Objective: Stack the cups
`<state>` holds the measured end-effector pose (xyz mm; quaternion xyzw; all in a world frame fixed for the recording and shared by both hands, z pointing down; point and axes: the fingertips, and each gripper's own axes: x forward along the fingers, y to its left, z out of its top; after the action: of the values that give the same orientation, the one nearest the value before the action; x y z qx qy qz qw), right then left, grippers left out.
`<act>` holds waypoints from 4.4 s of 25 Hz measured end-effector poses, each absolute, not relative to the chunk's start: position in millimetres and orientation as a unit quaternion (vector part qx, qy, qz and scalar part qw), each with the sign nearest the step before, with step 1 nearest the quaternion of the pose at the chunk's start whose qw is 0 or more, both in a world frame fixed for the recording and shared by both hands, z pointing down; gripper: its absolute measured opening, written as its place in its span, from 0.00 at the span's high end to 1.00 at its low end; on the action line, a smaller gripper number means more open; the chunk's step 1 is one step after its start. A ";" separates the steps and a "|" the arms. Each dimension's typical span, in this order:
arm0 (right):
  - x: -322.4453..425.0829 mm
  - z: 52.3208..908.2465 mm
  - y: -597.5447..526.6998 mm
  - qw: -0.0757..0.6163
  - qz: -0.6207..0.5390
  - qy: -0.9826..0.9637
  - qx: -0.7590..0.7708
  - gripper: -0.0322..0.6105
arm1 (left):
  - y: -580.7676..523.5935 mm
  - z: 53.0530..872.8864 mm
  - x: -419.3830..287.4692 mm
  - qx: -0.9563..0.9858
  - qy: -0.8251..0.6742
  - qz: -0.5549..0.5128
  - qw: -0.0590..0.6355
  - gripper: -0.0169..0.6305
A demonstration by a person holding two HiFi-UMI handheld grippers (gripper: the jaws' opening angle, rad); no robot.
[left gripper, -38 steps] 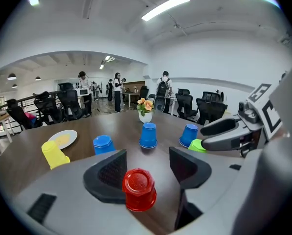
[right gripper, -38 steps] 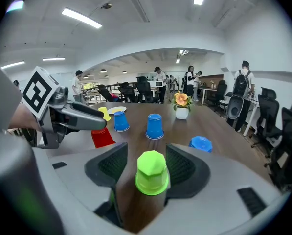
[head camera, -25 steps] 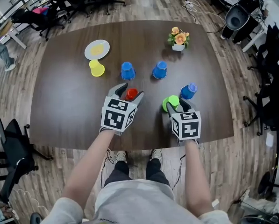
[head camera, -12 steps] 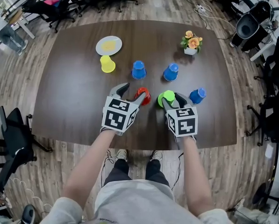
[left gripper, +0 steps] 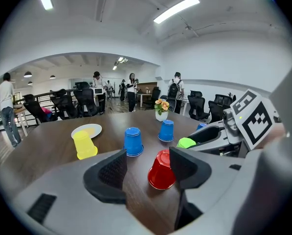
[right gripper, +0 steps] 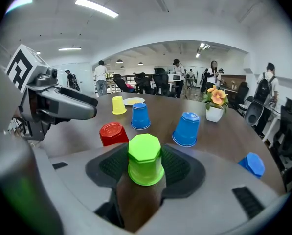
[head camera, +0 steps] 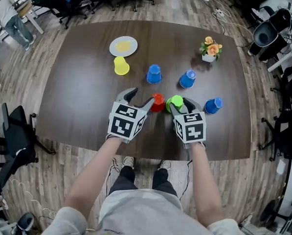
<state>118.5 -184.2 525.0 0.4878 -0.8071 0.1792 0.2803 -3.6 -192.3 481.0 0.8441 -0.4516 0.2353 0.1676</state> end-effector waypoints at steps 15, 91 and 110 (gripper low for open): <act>109.1 514.3 -189.3 0.263 0.178 -0.811 0.491 0.61 | -196.2 479.1 -16.1 0.840 -0.460 0.232 0.170 0.55; 70.3 454.4 -212.6 0.189 0.180 -0.826 0.499 0.61 | -223.0 507.8 -66.2 0.827 -0.467 0.270 0.159 0.61; 99.0 460.4 -193.8 0.182 0.190 -0.826 0.499 0.61 | -190.3 542.0 -32.2 0.823 -0.452 0.288 0.188 0.60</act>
<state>99.0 -193.8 460.4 0.4992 -0.8256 0.1898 0.1823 -32.2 -190.3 542.0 0.8229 -0.4524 0.2881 0.1878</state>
